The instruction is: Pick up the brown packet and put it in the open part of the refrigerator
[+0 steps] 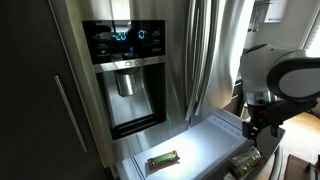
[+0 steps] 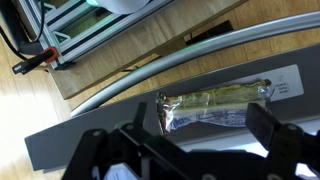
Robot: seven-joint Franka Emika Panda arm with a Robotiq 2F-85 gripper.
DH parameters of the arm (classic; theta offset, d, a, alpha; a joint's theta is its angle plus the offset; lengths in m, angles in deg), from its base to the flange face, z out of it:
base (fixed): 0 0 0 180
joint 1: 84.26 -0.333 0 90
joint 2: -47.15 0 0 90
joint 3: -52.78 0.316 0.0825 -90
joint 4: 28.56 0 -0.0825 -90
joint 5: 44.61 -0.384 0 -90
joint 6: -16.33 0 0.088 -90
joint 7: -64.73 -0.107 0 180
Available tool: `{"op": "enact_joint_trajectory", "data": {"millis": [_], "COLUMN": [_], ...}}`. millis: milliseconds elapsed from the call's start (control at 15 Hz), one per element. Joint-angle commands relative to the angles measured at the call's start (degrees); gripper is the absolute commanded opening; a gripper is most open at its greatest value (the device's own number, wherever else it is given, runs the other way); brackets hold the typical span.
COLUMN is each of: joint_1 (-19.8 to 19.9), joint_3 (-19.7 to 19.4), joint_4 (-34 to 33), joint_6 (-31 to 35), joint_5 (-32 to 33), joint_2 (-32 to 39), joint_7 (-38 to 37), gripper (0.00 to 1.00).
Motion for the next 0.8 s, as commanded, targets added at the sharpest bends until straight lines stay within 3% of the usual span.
{"op": "enact_joint_trajectory", "data": {"millis": [0,133,200,333,400,733], "joint_1": [1.76,1.92,2.28,2.47,1.63,1.58], "joint_3": [0.66,0.87,1.33,2.25,0.80,1.32], "joint_4": [5.02,6.48,3.27,3.51,3.33,3.20], "joint_6": [5.80,9.27,9.63,11.32,9.27,10.38], "joint_5": [-1.37,-1.81,-1.52,-0.76,-0.30,-0.18], "joint_2": [-2.59,-2.00,1.37,2.46,0.93,2.18], "joint_7": [-6.06,-9.15,-11.09,-15.10,-11.71,-14.29], "gripper": [1.00,1.00,1.00,1.00,1.00,1.00]}}
